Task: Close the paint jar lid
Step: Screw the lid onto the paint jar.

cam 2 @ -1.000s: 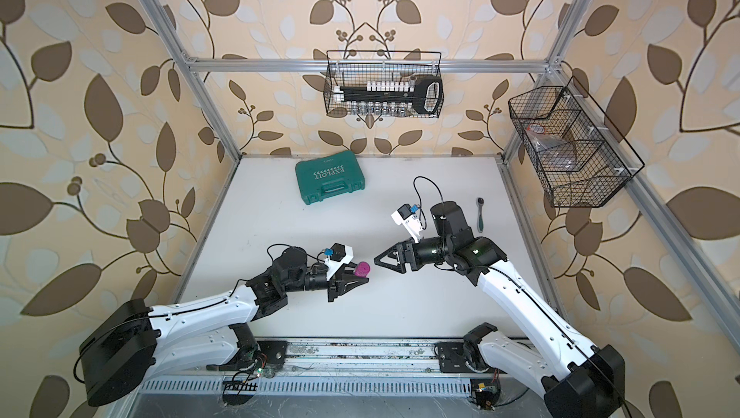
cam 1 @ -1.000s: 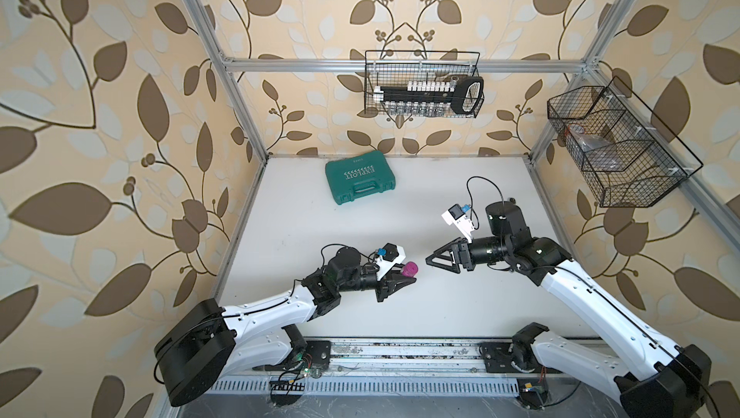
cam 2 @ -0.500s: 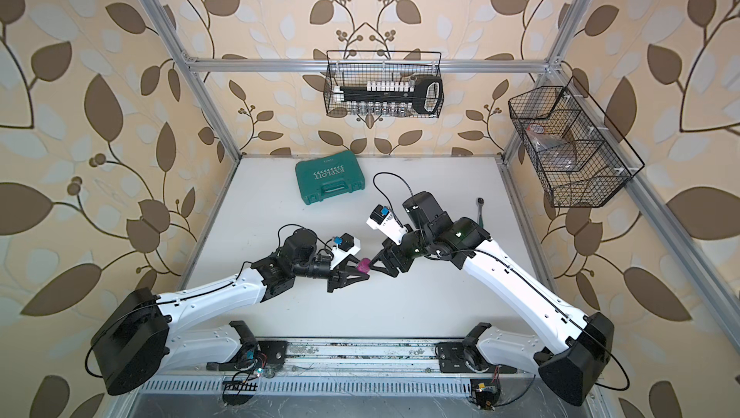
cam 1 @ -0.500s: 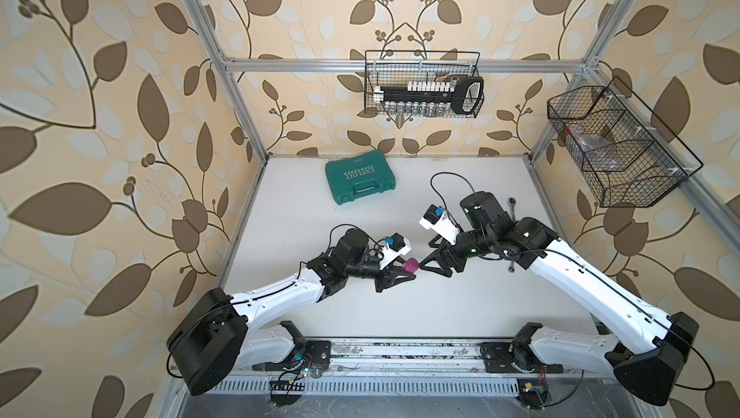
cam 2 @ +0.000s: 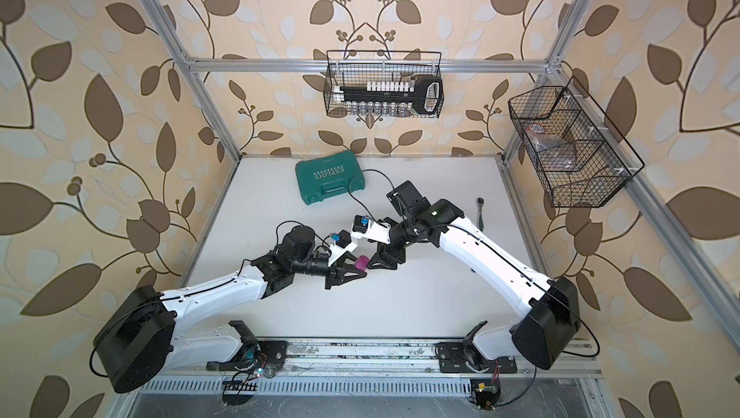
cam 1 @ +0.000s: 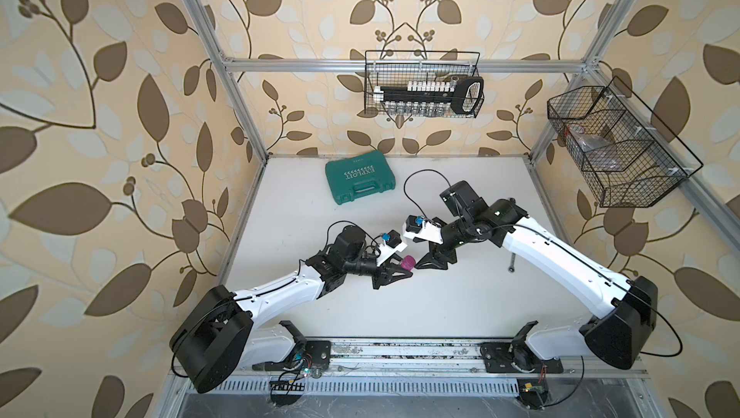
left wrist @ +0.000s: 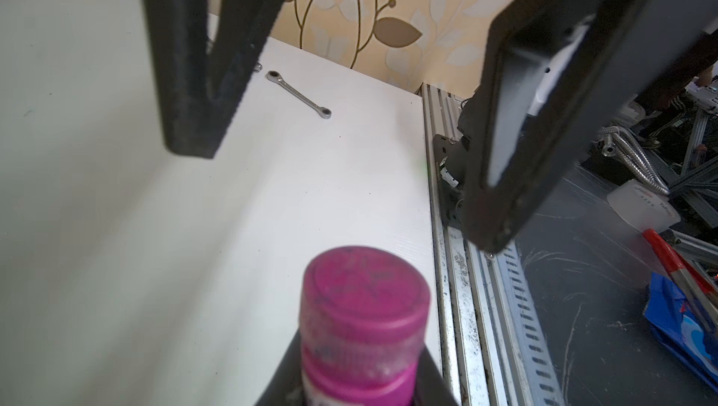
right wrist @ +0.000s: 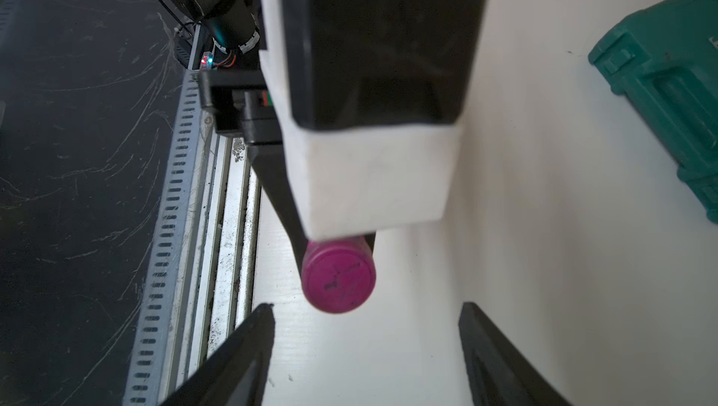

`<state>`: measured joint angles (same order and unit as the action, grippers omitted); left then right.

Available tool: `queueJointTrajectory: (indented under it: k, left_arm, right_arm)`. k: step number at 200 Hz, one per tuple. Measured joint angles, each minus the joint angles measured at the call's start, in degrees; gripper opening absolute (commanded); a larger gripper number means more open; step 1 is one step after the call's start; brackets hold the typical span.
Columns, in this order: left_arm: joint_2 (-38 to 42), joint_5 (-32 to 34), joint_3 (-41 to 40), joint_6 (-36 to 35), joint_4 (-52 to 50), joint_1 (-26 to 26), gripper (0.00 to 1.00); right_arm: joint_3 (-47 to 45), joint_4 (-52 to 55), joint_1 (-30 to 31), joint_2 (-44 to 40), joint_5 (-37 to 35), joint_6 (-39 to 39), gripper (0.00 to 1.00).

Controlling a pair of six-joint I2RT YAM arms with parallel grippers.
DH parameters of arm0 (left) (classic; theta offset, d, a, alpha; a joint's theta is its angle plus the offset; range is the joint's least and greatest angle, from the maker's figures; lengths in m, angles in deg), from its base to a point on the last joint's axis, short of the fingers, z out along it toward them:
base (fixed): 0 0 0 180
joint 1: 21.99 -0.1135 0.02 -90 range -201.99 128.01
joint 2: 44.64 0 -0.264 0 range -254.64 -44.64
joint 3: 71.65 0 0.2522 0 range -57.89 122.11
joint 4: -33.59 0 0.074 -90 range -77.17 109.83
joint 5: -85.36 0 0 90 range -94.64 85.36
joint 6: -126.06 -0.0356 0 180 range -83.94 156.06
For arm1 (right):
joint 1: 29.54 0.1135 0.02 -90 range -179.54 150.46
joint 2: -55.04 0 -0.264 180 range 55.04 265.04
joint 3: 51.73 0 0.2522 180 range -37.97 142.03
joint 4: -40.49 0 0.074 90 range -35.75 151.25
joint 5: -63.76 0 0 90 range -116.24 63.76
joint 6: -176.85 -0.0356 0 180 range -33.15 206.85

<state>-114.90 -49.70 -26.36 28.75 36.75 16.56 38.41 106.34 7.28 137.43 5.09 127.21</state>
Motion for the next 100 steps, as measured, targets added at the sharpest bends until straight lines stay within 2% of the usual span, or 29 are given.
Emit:
queueJointTrajectory:
  k: [46,100]
  left_arm:
    - [0.0,0.0,0.0,0.0,0.04,0.0,0.0]
    - [0.0,0.0,0.0,0.02,0.04,0.0,0.0]
  right_arm:
    - [1.16,2.58,-0.04,1.86,3.19,4.48,0.72]
    - [1.14,4.02,0.33,1.79,4.9,5.6,0.7]
